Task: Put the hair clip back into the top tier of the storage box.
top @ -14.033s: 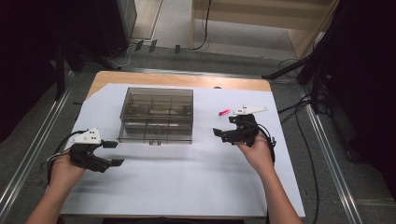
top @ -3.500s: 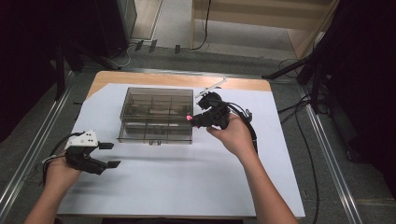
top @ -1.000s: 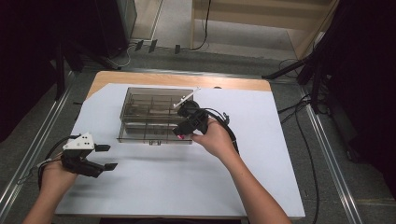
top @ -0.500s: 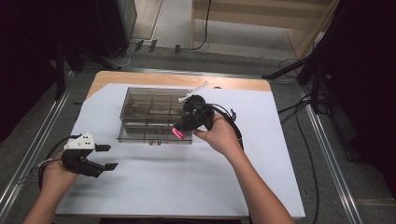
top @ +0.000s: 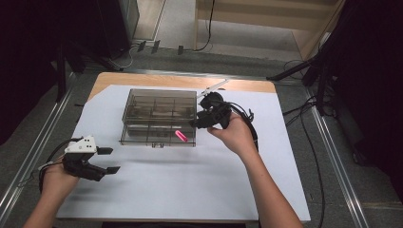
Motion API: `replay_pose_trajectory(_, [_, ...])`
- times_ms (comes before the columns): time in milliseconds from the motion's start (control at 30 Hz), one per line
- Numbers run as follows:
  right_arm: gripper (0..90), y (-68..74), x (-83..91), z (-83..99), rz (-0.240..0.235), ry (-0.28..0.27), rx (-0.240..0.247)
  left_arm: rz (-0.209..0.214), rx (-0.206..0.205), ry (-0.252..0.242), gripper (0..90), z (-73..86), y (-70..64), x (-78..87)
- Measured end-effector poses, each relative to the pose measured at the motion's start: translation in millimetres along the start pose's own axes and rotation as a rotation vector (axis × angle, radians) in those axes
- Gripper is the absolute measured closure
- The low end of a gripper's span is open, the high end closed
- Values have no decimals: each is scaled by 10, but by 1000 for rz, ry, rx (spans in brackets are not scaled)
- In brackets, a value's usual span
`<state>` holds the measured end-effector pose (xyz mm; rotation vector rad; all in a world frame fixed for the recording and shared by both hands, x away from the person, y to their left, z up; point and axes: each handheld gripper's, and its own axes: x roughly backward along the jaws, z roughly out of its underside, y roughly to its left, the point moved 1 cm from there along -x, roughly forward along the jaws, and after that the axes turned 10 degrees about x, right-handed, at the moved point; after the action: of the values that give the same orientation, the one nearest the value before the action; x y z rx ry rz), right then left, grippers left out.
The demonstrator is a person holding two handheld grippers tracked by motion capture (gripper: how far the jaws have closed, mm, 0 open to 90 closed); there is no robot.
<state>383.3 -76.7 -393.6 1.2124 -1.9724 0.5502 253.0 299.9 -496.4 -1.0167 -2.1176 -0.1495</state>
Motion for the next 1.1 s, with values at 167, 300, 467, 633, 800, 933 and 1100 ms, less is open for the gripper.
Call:
replay_pose_trajectory(167, [461, -122, 58, 87, 19, -11, -25, 2, -3, 4, 260, -19, 4, -22])
replay_pose_trajectory(300, [386, -242, 141, 172, 52, -37, -58, 6, -6, 5, 260, -31, 7, -36])
replay_pose_trajectory(467, [302, -373, 204, 291, 117, -68, -107, 10, -13, 6, 260, -46, 5, -48])
replay_pose_trajectory(633, [199, -468, 211, 421, 83, -87, -113, 13, -14, 7, 260, -59, 4, -59])
replay_pose_trajectory(800, [207, -574, 202, 540, 91, -75, -142, 15, -15, 9, 260, -67, 6, -69])
replay_pose_trajectory(933, [207, -676, 155, 675, 109, -57, -168, 17, -16, 9, 260, -75, 4, -78])
replay_pose_trajectory(1100, [206, -760, 73, 808, 115, -26, -181, 17, -16, 10, 260, -80, 9, -78])
